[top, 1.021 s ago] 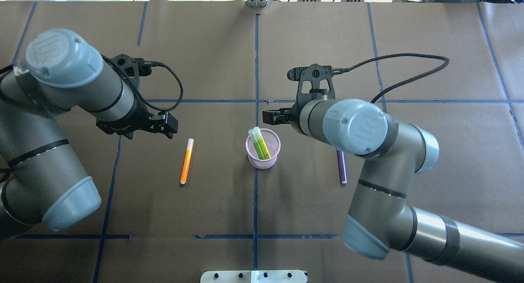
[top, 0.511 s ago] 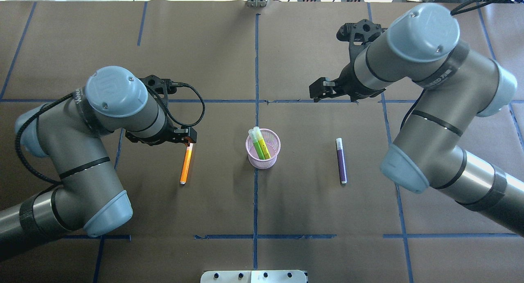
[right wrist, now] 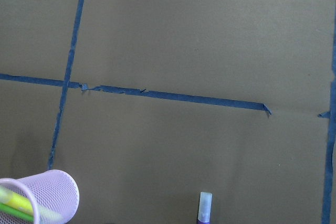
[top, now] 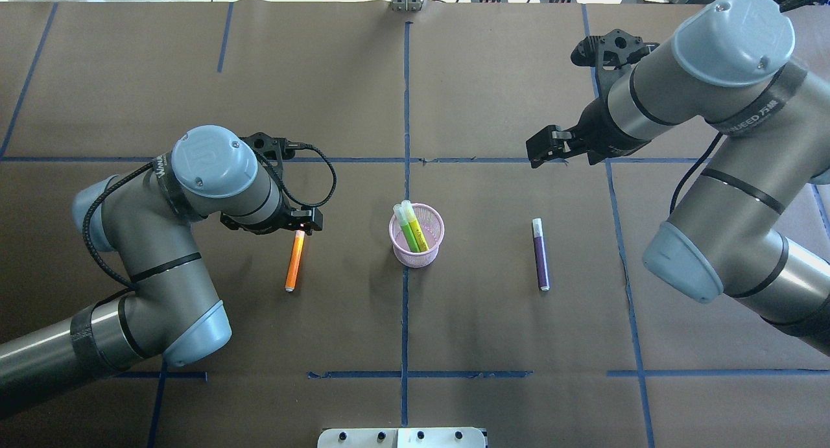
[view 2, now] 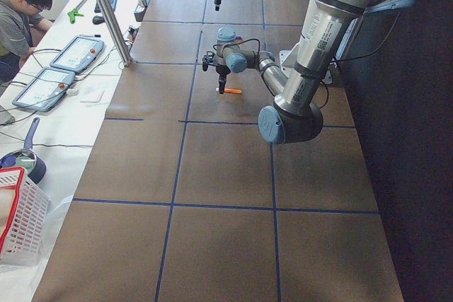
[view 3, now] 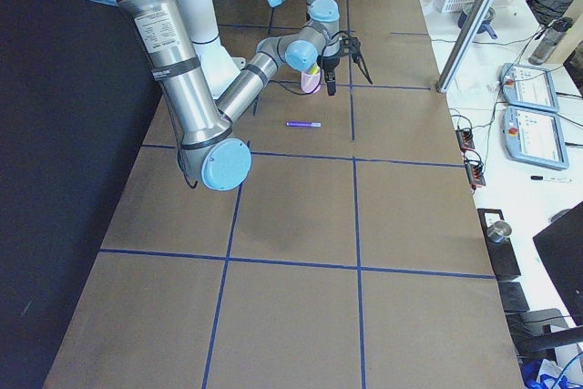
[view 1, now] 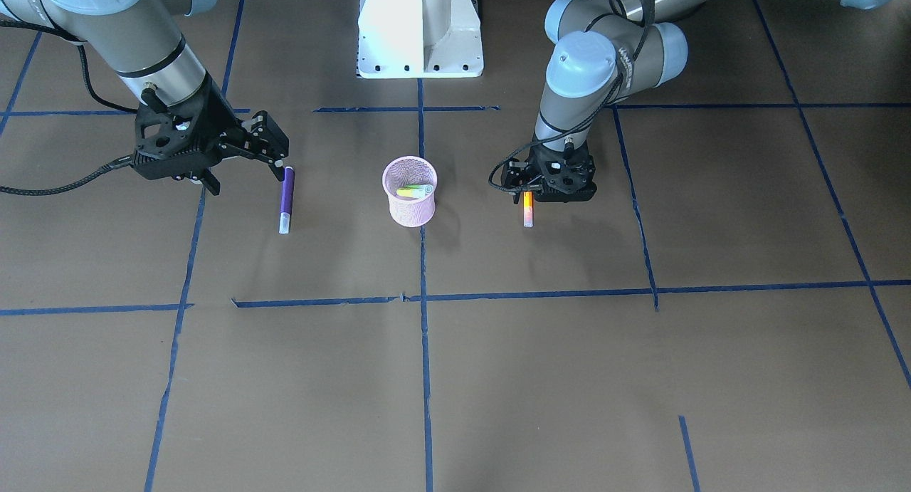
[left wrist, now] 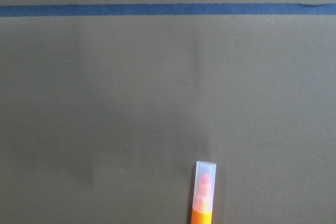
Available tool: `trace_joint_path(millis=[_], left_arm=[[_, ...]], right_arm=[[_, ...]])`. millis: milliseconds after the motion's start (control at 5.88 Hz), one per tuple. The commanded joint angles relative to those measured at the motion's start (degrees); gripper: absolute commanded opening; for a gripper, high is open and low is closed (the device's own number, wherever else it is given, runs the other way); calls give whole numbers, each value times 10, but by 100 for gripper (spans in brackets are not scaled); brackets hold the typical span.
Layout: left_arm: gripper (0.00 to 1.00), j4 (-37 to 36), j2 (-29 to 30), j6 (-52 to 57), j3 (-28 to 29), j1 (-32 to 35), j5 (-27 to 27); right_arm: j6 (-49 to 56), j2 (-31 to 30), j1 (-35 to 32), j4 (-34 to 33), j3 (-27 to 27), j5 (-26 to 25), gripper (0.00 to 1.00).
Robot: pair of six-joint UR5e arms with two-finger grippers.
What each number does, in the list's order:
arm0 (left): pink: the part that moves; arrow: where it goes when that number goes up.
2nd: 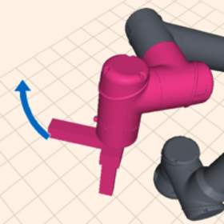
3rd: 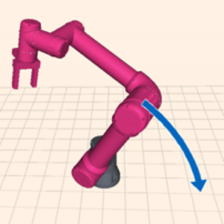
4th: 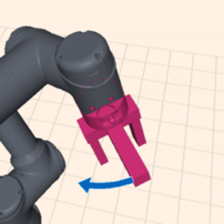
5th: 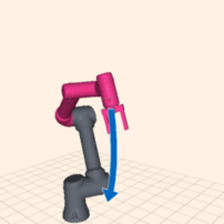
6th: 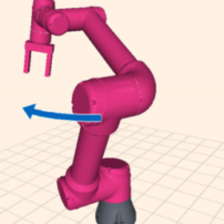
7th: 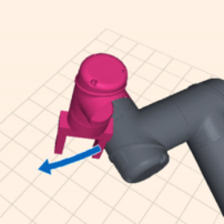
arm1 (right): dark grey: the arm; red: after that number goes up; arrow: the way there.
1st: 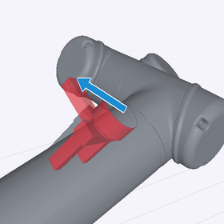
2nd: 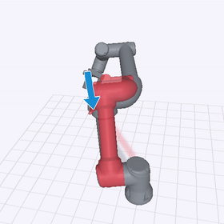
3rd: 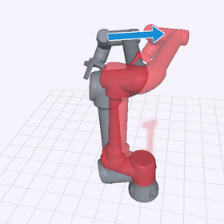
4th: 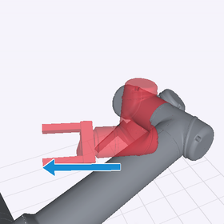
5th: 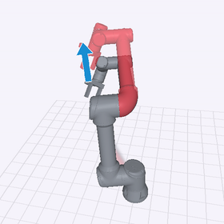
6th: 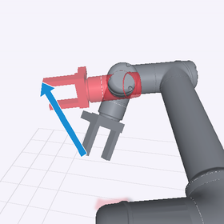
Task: Collect pens into pen holder
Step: 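Grasp the orange marker with the left gripper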
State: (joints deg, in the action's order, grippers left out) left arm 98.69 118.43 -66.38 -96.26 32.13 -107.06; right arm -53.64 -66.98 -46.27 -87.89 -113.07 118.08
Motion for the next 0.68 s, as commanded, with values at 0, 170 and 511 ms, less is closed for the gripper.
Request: trace_joint_path(millis=[0,170,511], left_arm=[[71,13,0,1,8,-3,-1],[70,13,0,2,9,-9,-1],[68,13,0,5,9,-13,-1]], right_arm=[[0,0,0,1,0,-3,100],[0,-1,0,1,0,-4,100],[-1,-3,0,1,0,-4,100]])
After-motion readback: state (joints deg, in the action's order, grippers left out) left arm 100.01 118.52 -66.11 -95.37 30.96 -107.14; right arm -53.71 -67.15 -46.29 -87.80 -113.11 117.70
